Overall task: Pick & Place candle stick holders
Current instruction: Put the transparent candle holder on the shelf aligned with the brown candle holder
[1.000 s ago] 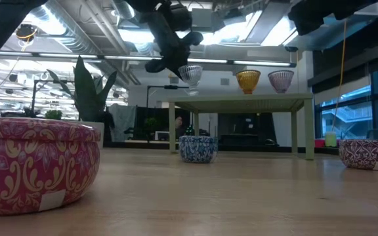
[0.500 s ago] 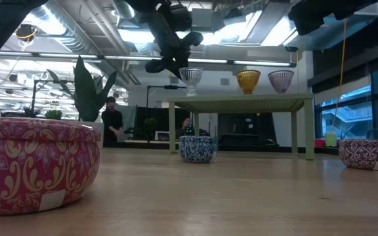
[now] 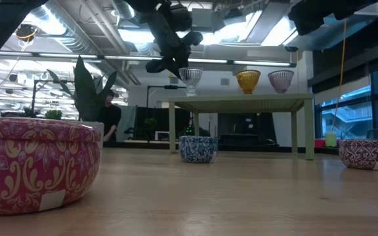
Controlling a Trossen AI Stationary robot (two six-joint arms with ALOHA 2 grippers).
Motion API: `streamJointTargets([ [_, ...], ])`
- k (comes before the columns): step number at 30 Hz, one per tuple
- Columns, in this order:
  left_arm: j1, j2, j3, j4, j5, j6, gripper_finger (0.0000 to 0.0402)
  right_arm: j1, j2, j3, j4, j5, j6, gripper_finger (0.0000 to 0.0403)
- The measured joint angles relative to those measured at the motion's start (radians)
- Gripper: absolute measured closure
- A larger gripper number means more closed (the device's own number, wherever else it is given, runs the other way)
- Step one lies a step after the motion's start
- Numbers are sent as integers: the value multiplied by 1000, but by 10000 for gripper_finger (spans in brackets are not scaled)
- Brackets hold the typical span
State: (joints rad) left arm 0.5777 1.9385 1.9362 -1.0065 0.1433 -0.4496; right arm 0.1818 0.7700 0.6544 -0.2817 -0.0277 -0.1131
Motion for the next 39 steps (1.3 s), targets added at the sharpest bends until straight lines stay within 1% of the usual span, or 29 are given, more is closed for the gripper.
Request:
streamJointTargets([
  [7,0,0,0,0,13,3,344,0,0,0,0,0,0,230],
  [15,0,30,0,10,32,27,312,0,0,0,0,0,0,230],
  [21,0,52,0,12,38,40,298,0,0,0,0,0,0,230],
  [28,-1,53,14,11,39,77,296,0,0,0,0,0,0,230],
  [39,-2,53,44,12,39,78,294,0,0,0,0,0,0,230],
])
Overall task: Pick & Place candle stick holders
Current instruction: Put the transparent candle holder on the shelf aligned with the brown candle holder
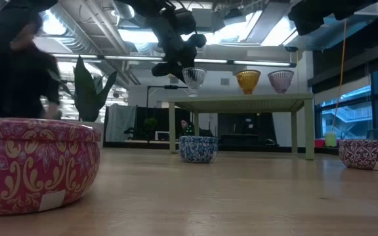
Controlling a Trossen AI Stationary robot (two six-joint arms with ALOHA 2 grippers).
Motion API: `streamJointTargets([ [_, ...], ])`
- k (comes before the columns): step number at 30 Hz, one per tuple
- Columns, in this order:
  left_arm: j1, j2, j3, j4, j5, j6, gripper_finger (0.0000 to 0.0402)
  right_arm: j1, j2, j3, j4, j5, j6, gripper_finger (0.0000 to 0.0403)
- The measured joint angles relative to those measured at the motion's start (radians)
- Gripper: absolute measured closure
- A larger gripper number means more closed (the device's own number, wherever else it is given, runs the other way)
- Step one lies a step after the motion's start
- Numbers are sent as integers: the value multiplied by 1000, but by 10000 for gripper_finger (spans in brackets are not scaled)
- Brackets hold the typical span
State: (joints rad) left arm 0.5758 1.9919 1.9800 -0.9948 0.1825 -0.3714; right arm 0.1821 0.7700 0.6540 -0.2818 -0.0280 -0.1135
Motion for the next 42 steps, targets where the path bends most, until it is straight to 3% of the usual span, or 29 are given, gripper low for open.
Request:
streamJointTargets([
  [10,-5,-30,0,0,13,69,294,0,0,0,0,0,0,230],
  [15,-6,-64,1,4,-57,84,294,0,0,0,0,0,0,230],
  [23,-35,-120,2,3,-116,241,295,0,0,0,0,0,5,230],
  [25,-55,-138,2,3,-167,275,297,0,0,0,0,0,5,230],
  [30,-139,-192,2,-26,-407,292,302,0,0,0,0,0,8,230],
  [38,-353,-212,-24,-120,-713,267,330,0,0,0,0,0,8,230],
  [42,-439,-211,-80,-136,-782,238,347,0,0,0,0,0,19,230],
])
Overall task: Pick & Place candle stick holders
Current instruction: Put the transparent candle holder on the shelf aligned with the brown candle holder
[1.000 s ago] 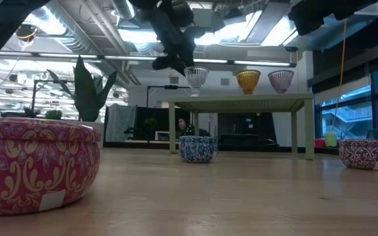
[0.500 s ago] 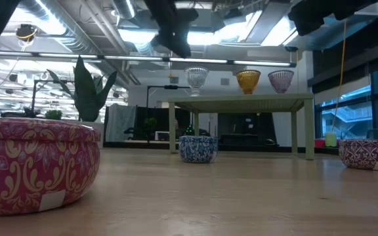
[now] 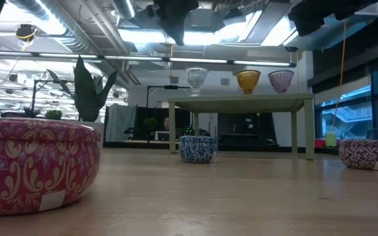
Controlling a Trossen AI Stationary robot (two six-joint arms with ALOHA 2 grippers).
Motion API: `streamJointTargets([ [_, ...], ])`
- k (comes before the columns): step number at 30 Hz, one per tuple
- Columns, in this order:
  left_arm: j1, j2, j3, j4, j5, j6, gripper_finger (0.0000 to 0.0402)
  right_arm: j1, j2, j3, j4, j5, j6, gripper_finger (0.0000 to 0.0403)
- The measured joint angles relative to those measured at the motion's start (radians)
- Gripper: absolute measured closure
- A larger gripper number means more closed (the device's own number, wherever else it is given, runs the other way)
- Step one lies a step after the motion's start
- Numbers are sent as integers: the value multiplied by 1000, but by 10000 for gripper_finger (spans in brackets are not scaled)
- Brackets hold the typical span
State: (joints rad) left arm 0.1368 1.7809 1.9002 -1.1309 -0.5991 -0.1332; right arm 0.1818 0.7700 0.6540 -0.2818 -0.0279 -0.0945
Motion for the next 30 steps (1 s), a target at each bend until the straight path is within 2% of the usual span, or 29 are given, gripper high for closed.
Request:
streamJointTargets([
  [4,-60,-27,-83,-4,-49,-52,356,0,0,0,0,0,38,230],
  [9,-121,-153,-267,4,-225,-186,357,0,0,0,-3,-1,20,230],
  [12,-138,-253,-401,38,-209,-248,357,0,0,0,-3,-1,8,230],
  [16,-160,-359,-599,325,-195,-255,357,0,0,-2,1,-1,7,230],
  [19,-160,-386,-732,652,-134,-140,357,0,0,-16,8,1,-8,230],
  [23,-135,-358,-866,1023,-34,-8,360,0,0,-26,4,1,-22,230],
  [27,-86,-307,-924,1181,-25,1,366,0,0,-26,13,1,-53,230],
  [30,-39,-258,-929,1253,67,-10,372,0,0,-26,14,1,-73,230],
])
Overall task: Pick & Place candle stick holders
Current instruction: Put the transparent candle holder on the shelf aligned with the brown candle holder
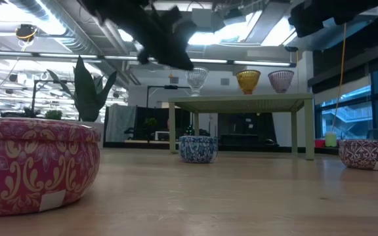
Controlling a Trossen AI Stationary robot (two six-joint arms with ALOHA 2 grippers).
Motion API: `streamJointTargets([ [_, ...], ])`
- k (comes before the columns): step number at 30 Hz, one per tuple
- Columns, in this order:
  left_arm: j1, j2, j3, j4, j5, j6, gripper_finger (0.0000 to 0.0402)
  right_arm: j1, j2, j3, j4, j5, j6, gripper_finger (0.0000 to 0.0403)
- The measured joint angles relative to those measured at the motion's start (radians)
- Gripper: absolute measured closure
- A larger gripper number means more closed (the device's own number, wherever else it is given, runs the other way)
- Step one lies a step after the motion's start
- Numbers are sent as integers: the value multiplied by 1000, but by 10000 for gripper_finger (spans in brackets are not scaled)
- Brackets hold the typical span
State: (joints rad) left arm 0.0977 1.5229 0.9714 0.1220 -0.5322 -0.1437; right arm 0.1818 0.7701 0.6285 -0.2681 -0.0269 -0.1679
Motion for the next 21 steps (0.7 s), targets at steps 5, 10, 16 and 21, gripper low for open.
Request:
streamJointTargets([
  [5,69,92,0,69,41,0,388,0,0,0,2,0,0,230],
  [10,119,141,0,112,49,-2,400,0,0,0,2,0,0,230],
  [16,154,147,0,133,90,-1,399,0,0,0,1,0,6,230],
  [21,176,147,0,138,104,-4,399,0,0,0,1,0,7,230],
])
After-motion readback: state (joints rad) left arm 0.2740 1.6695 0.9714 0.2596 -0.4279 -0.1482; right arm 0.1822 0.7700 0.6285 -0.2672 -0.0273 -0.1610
